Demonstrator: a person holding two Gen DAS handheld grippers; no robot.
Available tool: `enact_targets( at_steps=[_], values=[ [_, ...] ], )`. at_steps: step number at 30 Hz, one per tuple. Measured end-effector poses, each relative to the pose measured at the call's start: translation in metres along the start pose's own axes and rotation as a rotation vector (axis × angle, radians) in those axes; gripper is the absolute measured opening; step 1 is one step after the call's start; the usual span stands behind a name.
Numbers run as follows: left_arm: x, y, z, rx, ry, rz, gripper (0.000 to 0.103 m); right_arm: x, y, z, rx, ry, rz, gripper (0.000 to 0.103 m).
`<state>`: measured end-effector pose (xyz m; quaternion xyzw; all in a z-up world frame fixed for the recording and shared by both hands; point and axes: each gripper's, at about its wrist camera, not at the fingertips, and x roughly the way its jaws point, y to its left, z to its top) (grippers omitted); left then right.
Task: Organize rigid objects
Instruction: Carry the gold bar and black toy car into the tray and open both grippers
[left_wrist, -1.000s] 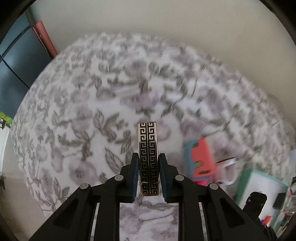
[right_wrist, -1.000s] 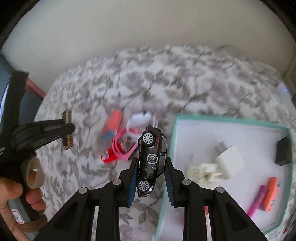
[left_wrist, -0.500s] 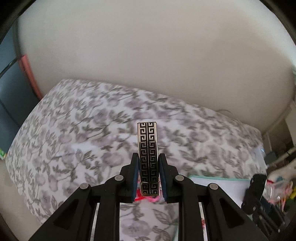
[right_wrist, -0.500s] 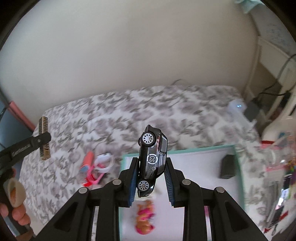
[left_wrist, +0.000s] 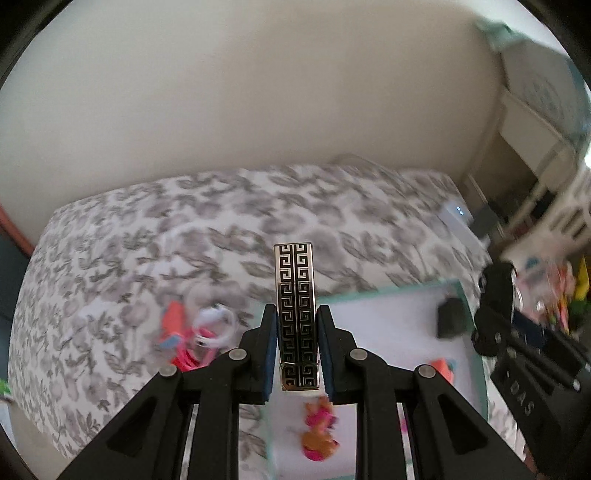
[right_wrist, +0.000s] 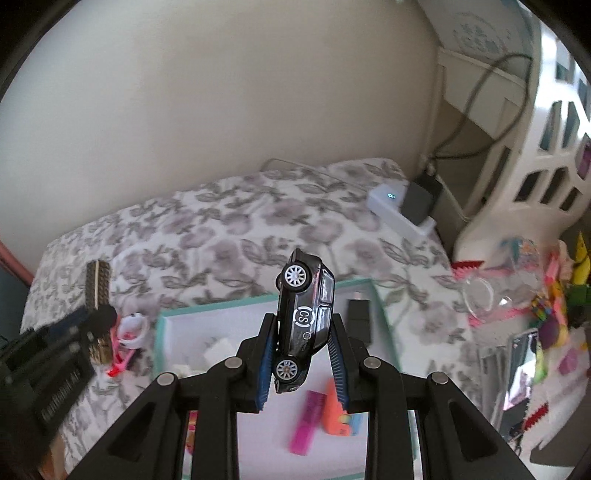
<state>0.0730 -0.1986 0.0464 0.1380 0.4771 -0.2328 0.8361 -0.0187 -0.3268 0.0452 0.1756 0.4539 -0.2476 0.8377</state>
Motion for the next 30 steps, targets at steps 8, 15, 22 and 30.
enact_targets(
  at_steps=[8, 15, 22, 30],
  values=[
    [0.028, -0.041, -0.020, 0.090, 0.096, -0.002, 0.022, 0.024, -0.013, -0.010, -0.017, 0.078, -0.059, 0.029],
    [0.061, -0.050, -0.038, 0.103, 0.192, 0.018, 0.022, 0.058, -0.018, -0.023, -0.011, 0.186, -0.070, 0.029],
    [0.072, -0.051, -0.045, 0.108, 0.230, 0.031, 0.022, 0.073, -0.018, -0.032, -0.020, 0.236, -0.085, 0.029],
    [0.083, -0.053, -0.051, 0.113, 0.267, 0.036, 0.022, 0.097, -0.019, -0.044, -0.022, 0.315, -0.103, 0.030]
  ],
)
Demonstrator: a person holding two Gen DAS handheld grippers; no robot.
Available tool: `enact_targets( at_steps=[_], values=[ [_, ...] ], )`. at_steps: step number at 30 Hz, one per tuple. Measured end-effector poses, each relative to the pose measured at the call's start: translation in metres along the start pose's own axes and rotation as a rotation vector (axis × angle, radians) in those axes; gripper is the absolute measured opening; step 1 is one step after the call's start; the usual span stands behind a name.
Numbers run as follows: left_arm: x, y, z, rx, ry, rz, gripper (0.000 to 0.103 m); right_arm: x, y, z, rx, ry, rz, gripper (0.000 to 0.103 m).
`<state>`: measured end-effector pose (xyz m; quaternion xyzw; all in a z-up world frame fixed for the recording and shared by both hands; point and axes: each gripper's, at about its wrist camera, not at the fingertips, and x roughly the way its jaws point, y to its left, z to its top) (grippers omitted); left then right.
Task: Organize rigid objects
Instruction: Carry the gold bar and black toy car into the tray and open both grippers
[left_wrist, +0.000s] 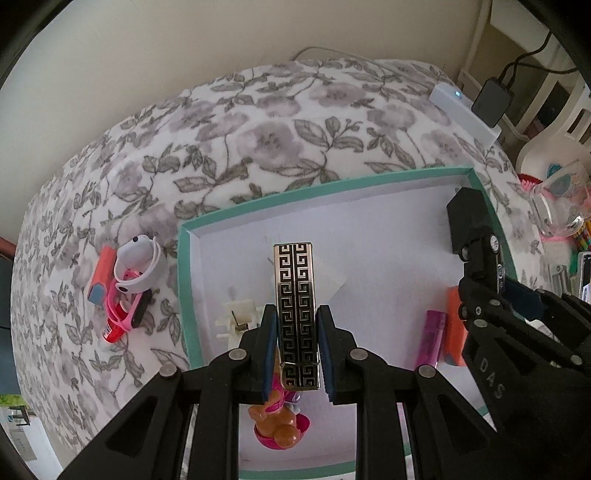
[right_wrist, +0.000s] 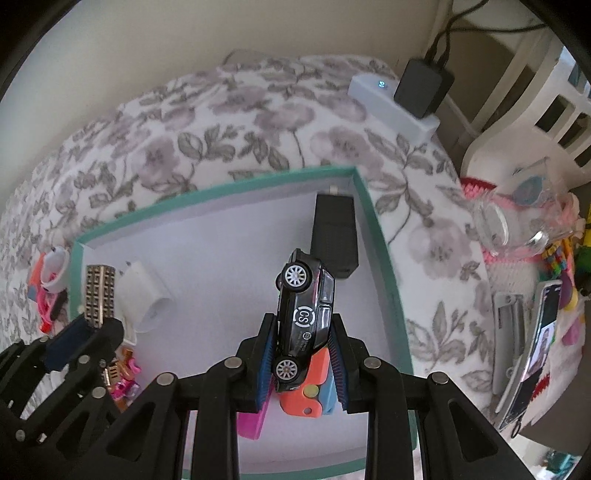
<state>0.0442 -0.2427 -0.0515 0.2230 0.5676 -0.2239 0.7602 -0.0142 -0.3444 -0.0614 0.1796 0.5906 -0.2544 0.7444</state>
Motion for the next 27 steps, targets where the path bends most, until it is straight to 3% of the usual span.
enact_targets(
  at_steps=[10, 27],
  values=[
    [0.014, 0.002, -0.003, -0.015, 0.049, -0.011, 0.022, 0.010, 0.002, -0.003, -0.006, 0.027, -0.014, 0.030],
    [0.000, 0.005, 0.001, -0.026, 0.016, -0.024, 0.029, -0.001, 0.003, 0.002, -0.004, 0.012, -0.004, 0.034]
  ],
)
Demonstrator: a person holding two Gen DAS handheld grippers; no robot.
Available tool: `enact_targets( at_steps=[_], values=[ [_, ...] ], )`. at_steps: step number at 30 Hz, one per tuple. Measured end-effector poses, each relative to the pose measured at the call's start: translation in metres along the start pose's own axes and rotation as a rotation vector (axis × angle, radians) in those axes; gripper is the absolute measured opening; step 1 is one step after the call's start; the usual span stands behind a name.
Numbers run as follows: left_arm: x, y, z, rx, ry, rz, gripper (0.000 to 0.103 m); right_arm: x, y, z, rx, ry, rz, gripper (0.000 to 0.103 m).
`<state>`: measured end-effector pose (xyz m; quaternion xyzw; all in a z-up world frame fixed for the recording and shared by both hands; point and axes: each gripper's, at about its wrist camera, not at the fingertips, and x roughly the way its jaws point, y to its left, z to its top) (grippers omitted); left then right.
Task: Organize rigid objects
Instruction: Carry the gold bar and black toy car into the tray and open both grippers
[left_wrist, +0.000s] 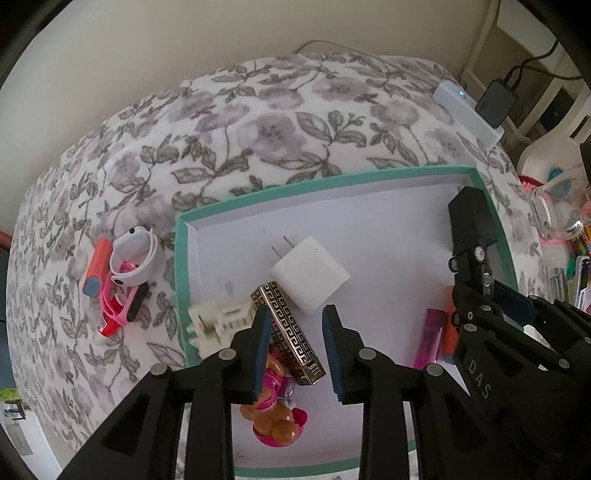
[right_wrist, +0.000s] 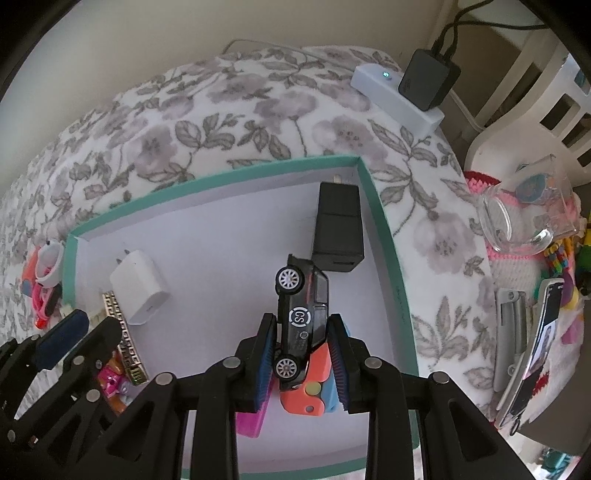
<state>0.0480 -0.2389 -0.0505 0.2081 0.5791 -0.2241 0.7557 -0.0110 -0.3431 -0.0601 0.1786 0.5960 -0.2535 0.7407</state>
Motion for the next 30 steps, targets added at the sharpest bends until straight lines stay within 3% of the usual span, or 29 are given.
enact_targets(
  at_steps=[9, 11, 15, 17, 21, 25, 27, 30],
  values=[
    [-0.018, 0.019, 0.008, -0.056, -0.049, -0.008, 0.032, -0.021, 0.001, 0.003, -0.006, -0.052, 0.004, 0.041],
    [-0.021, 0.025, 0.009, -0.072, -0.061, 0.005, 0.040, -0.025, 0.003, 0.003, -0.006, -0.062, 0.003, 0.047],
    [-0.026, 0.038, 0.012, -0.107, -0.083, 0.033, 0.045, -0.029, 0.006, 0.005, -0.009, -0.076, 0.010, 0.048],
    [-0.026, 0.046, 0.013, -0.125, -0.090, 0.052, 0.056, -0.032, 0.009, 0.005, -0.015, -0.085, 0.009, 0.055],
    [-0.022, 0.059, 0.013, -0.165, -0.077, 0.082, 0.058, -0.035, 0.014, 0.006, -0.030, -0.102, 0.010, 0.064],
    [-0.016, 0.071, 0.013, -0.201, -0.066, 0.117, 0.082, -0.035, 0.019, 0.006, -0.039, -0.109, 0.015, 0.071],
    [-0.014, 0.075, 0.012, -0.210, -0.061, 0.136, 0.082, -0.034, 0.021, 0.006, -0.041, -0.107, 0.018, 0.072],
    [-0.009, 0.082, 0.011, -0.227, -0.046, 0.147, 0.084, -0.032, 0.023, 0.005, -0.039, -0.107, 0.024, 0.083]
  ],
)
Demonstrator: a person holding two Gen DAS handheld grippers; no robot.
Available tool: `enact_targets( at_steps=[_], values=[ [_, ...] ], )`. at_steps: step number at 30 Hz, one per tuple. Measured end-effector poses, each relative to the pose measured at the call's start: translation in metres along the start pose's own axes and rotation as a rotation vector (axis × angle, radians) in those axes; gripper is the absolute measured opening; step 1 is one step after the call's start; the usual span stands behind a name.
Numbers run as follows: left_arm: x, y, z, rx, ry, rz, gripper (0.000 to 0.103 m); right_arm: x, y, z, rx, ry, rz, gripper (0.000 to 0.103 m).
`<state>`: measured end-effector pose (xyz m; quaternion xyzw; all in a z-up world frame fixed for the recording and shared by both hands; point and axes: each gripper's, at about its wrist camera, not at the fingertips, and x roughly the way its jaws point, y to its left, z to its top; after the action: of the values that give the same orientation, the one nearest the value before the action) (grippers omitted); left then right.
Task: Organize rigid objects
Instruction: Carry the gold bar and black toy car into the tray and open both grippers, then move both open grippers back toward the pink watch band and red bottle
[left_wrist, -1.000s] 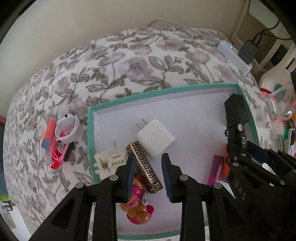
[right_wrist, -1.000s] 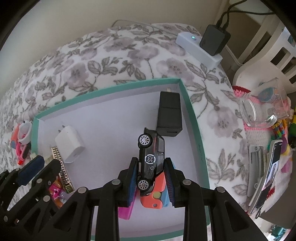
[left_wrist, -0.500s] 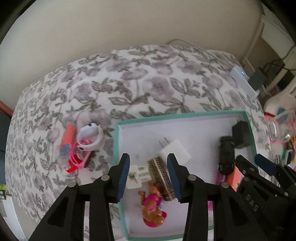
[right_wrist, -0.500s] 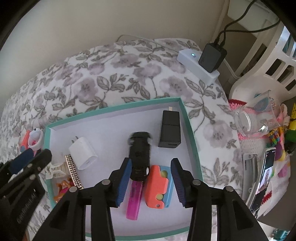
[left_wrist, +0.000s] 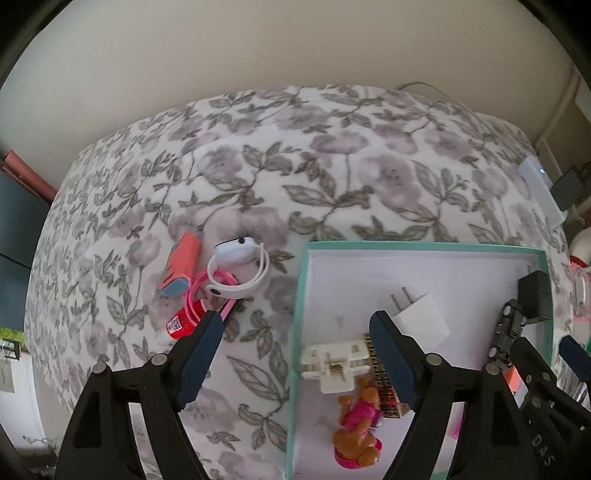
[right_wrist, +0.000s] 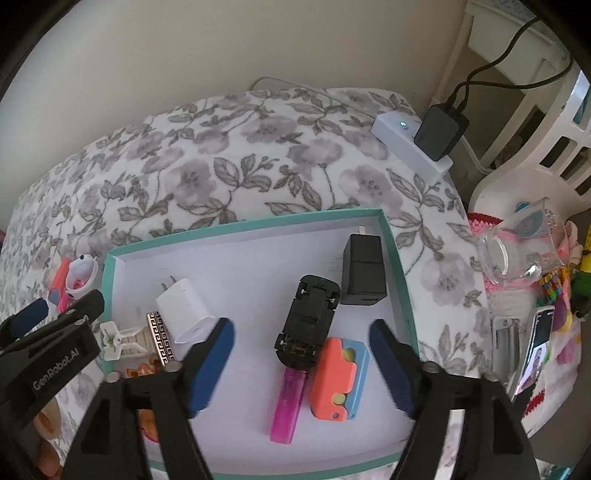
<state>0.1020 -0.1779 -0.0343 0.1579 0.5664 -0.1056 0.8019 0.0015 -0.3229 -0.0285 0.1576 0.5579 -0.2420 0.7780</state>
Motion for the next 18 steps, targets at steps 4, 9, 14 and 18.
enact_targets(
  at_steps=[4, 9, 14, 18],
  values=[
    [0.004, 0.009, 0.001, -0.023, 0.010, 0.016, 0.095, 0.000, 0.004, 0.000, -0.001, -0.004, 0.016, 0.083],
    [0.006, 0.019, 0.004, -0.050, 0.018, 0.013, 0.095, 0.000, 0.009, 0.001, -0.010, -0.008, 0.015, 0.084],
    [0.009, 0.031, 0.006, -0.075, 0.031, 0.004, 0.095, 0.003, 0.012, 0.000, -0.016, -0.006, 0.010, 0.101],
    [0.011, 0.044, 0.009, -0.107, 0.035, -0.002, 0.095, 0.004, 0.015, 0.000, -0.020, -0.007, 0.008, 0.101]
  ],
)
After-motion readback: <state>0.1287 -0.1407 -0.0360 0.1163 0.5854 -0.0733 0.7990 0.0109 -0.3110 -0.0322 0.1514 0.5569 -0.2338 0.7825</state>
